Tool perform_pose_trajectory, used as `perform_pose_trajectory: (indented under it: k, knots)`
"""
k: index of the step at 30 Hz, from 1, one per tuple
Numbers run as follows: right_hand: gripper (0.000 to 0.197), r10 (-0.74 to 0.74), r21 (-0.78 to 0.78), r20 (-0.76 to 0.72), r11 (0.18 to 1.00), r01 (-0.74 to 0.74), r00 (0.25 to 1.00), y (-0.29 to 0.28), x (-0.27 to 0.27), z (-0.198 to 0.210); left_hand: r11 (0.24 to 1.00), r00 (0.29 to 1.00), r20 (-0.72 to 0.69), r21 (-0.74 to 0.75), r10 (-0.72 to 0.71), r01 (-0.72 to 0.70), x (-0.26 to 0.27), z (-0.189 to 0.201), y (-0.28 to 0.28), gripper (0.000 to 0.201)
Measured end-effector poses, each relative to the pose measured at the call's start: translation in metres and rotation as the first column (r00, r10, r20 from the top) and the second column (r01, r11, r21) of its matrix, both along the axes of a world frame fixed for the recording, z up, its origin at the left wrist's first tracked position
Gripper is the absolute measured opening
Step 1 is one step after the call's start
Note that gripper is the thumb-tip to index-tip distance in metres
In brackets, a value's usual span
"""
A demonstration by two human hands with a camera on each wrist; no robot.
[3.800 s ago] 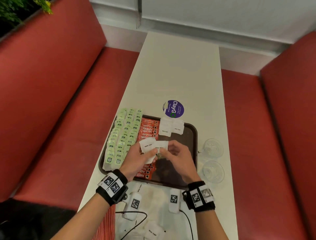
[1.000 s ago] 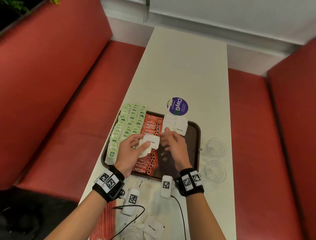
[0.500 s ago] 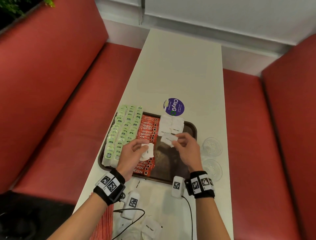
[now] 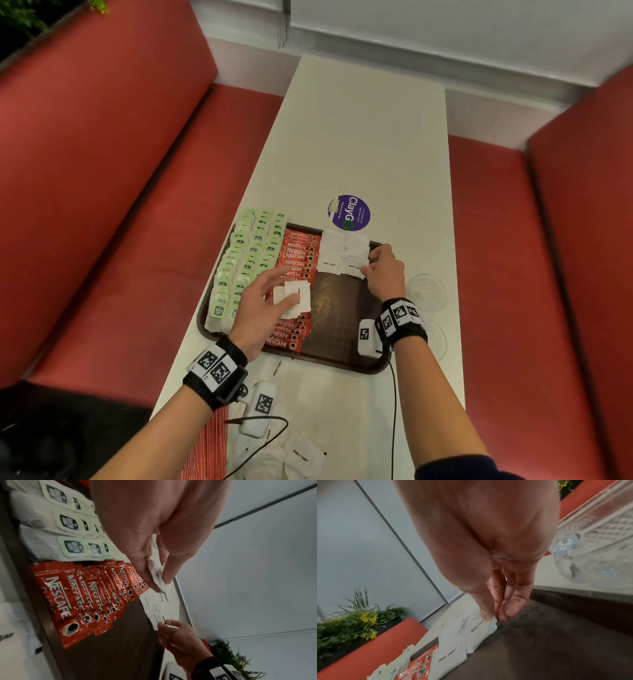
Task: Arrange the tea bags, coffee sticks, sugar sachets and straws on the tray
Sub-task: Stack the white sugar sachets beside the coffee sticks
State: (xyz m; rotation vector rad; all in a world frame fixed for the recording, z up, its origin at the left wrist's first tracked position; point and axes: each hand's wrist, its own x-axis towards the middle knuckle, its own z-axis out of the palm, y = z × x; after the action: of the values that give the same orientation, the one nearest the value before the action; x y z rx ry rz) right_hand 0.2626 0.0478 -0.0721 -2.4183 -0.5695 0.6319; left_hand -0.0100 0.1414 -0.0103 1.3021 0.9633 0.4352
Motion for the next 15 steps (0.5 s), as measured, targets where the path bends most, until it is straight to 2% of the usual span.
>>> perform_pose_trajectory:
  k: [4, 10, 13, 15]
  knots:
    - [0.03, -0.032, -0.013, 0.021, 0.999, 0.032, 0.999, 0.002, -0.002, -0.004, 0.989, 0.997, 0.047, -0.133, 0.066, -0.059, 0.001, 0.001, 0.0, 0.057]
    - [0.033, -0.046, -0.038, 0.077, 0.998, 0.049, 0.996, 0.002, -0.01, -0.001, 0.987, 0.997, 0.061, -0.158, 0.04, -0.03, 0.003, 0.002, 0.0, 0.051]
    - [0.032, -0.048, 0.025, 0.159, 0.999, 0.044, 0.986, 0.0, -0.016, 0.0, 0.989, 0.998, 0.064, -0.147, 0.02, -0.011, 0.004, 0.003, -0.001, 0.046]
    - [0.025, -0.069, 0.111, 0.215, 0.993, 0.046, 0.974, -0.001, -0.024, 0.006, 0.991, 0.998, 0.059, -0.133, 0.015, -0.007, 0.005, 0.004, 0.0, 0.041]
